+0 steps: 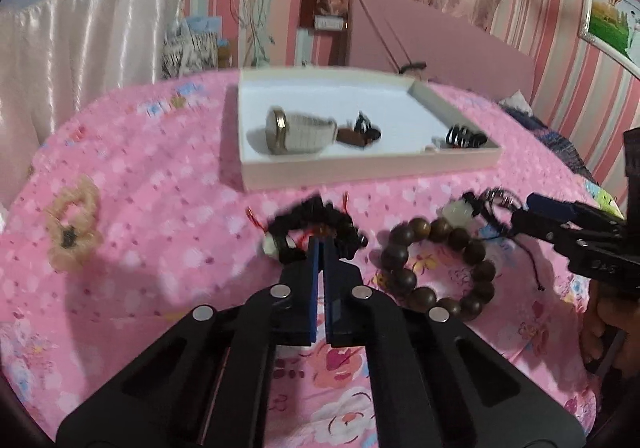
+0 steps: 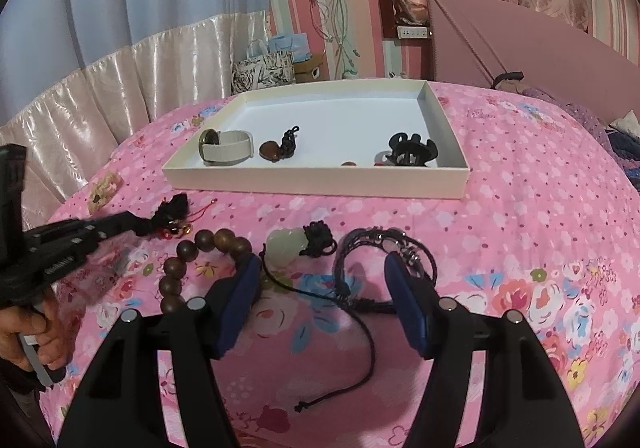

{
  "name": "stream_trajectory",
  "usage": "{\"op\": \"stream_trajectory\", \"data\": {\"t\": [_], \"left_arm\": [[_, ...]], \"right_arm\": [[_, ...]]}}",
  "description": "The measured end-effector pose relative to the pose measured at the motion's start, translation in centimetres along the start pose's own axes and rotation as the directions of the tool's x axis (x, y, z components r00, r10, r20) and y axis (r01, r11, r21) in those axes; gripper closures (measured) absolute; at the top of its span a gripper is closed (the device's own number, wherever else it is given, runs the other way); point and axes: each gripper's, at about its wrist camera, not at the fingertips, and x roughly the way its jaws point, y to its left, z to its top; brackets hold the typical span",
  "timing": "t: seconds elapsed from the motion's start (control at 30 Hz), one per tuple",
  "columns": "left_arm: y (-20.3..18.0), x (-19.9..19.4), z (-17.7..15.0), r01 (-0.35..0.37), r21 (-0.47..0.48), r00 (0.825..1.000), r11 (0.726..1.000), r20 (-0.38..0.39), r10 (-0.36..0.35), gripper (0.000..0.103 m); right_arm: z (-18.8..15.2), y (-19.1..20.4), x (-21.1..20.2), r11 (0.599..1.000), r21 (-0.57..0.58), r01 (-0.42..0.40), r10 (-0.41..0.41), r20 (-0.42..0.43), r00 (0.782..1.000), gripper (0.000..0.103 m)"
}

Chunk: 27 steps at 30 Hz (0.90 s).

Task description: Organize jewelry

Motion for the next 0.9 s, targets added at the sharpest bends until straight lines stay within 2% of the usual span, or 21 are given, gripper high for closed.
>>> {"op": "stream_trajectory", "data": {"t": [0.13, 0.17, 0.23, 0.47, 0.5, 0.57, 0.6, 0.63, 0.67, 0.73, 0.9], "left_arm": [[1.0, -1.8, 1.4, -0.009, -0.026, 0.998, 1.0, 0.064, 0.01, 0.103], [1.4, -2.1, 1.7, -0.008, -0.038, 0.997, 0.999, 0.072, 0.011, 0.103], [2.1, -2.2, 2.3, -0.001, -0.06, 0.997, 0.998, 0.077, 0.006, 0.103], [2.4, -2.5, 3.7, -0.008, -0.052, 0.995, 0.999, 0.1, 0.013, 0.103], [2.4, -2.5, 4.0, -0.008, -0.048, 0.995, 0.999, 0.103, 0.013, 0.103], [2.3, -2.6, 4.3, -0.007, -0.045, 0.994, 0.999, 0.11, 0.012, 0.103], [2.2, -2.5, 4.5, -0.005, -0.043, 0.994, 0.999, 0.11, 0.01, 0.103], [2.1, -2.5, 4.7, -0.004, -0.042, 0.994, 0.999, 0.112, 0.008, 0.103], [2.0, -2.6, 4.8, -0.003, -0.041, 0.993, 0.999, 0.114, 0.008, 0.103], [1.9, -2.9, 5.2, 0.0, -0.035, 0.992, 0.999, 0.123, 0.004, 0.103], [1.4, -3.7, 6.5, 0.004, -0.012, 0.989, 1.0, 0.145, -0.002, 0.103]], "right_arm": [[0.7, -0.3, 0.6, 1.0, 0.009, -0.005, 0.005, -0.003, 1.0, 0.038], [0.8, -0.3, 0.9, 1.0, 0.011, -0.006, 0.006, -0.009, 1.0, 0.04], [1.1, -0.3, 1.9, 1.0, 0.019, -0.022, 0.023, -0.034, 0.999, 0.052], [2.4, 0.5, 4.5, 1.0, -0.006, -0.011, 0.011, -0.077, 0.997, 0.06], [2.6, 0.6, 5.0, 1.0, -0.01, -0.01, 0.009, -0.088, 0.996, 0.063], [2.8, 0.5, 6.2, 1.0, -0.012, -0.021, 0.019, -0.135, 0.991, 0.076], [2.9, 0.4, 6.8, 0.999, -0.002, -0.036, 0.035, -0.151, 0.988, 0.077], [3.0, 0.2, 6.9, 0.999, 0.008, -0.043, 0.043, -0.156, 0.987, 0.084], [3.1, 0.0, 6.9, 0.998, 0.025, -0.05, 0.053, -0.161, 0.986, 0.087], [3.7, -0.7, 6.1, 0.991, 0.075, -0.112, 0.122, -0.139, 0.983, 0.088], [5.7, -0.7, 3.4, 0.987, 0.067, -0.147, 0.151, -0.058, 0.987, 0.088]]}}
